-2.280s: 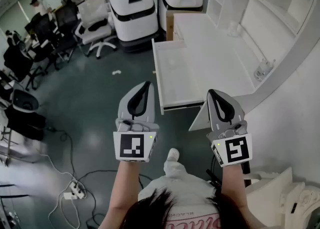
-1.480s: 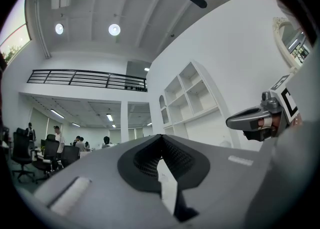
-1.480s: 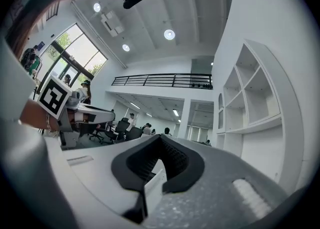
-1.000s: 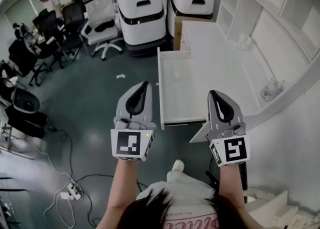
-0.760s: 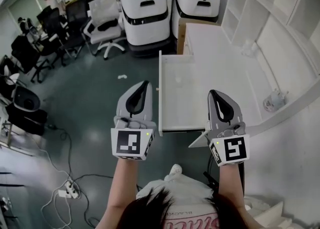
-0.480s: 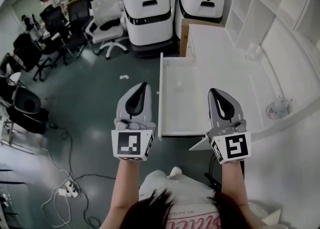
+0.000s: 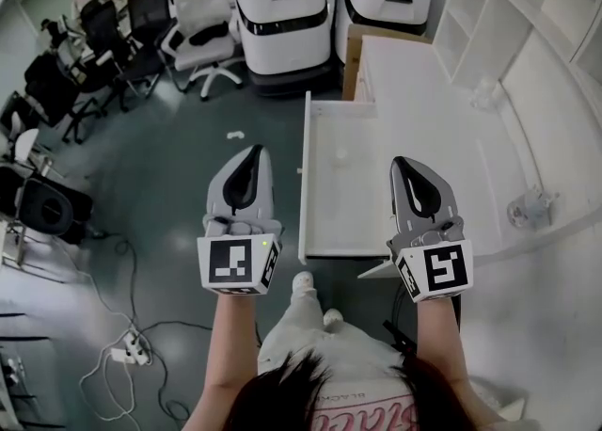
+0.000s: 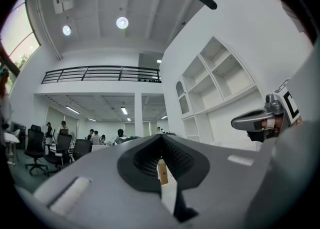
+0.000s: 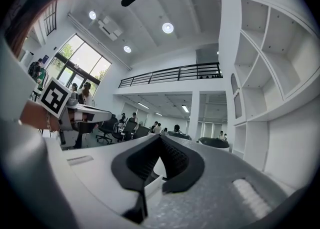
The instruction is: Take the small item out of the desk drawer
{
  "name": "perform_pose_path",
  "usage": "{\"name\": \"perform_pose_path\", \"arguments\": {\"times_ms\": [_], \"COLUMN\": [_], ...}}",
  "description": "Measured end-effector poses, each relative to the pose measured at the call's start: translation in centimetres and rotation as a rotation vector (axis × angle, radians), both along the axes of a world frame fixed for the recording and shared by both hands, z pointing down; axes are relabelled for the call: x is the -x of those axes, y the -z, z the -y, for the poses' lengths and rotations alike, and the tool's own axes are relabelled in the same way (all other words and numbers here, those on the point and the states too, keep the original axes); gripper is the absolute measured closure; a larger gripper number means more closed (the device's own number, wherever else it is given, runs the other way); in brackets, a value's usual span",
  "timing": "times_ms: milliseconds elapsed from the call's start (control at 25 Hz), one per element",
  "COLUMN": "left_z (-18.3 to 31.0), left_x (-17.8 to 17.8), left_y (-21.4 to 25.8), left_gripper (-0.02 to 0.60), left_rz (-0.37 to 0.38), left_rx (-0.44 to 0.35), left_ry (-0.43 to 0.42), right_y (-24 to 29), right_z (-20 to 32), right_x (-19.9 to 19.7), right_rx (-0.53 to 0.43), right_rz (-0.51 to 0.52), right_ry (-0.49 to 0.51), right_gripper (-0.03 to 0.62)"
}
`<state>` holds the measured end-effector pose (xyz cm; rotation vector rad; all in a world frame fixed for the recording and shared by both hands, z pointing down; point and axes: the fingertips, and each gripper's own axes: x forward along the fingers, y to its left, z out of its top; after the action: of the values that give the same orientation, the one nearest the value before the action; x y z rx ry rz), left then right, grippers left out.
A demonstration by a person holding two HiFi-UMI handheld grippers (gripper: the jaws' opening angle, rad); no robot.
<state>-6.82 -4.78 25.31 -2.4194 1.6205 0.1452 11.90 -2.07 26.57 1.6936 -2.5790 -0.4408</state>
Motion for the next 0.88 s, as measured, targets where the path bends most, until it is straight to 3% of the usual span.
{"name": "perform_pose_path", "arguments": {"times_ms": [720,760,800,880], "left_z": [12.3,13.0,13.7,14.9], "left_x": [0.6,0.7,0.8,1.0], "left_y": [0.5,0.5,0.6,0.6], "left_gripper": [0.572,0.572,0.572,0.572], "left_rz": [-0.010,-0.013,-0.015,-0.013], "left_rx": [0.005,0.006,0.007,0.009], "left_ry": [-0.074,-0.076,-0.078,-0.084], "right_y": [-1.2,-1.3,-1.4,-1.6], "right_z": [11.6,12.4,13.0,14.2], "right_x": [0.9,0.9,0.9,1.0], "right_rx": [0.096,0.105,0.114,0.128], "right_rz": [0.018,0.020,0.023,0.029], "right_ry": [-0.069,-0.073,-0.078,-0.088], "right_gripper": [0.591,0.584,0.528,0.507]}}
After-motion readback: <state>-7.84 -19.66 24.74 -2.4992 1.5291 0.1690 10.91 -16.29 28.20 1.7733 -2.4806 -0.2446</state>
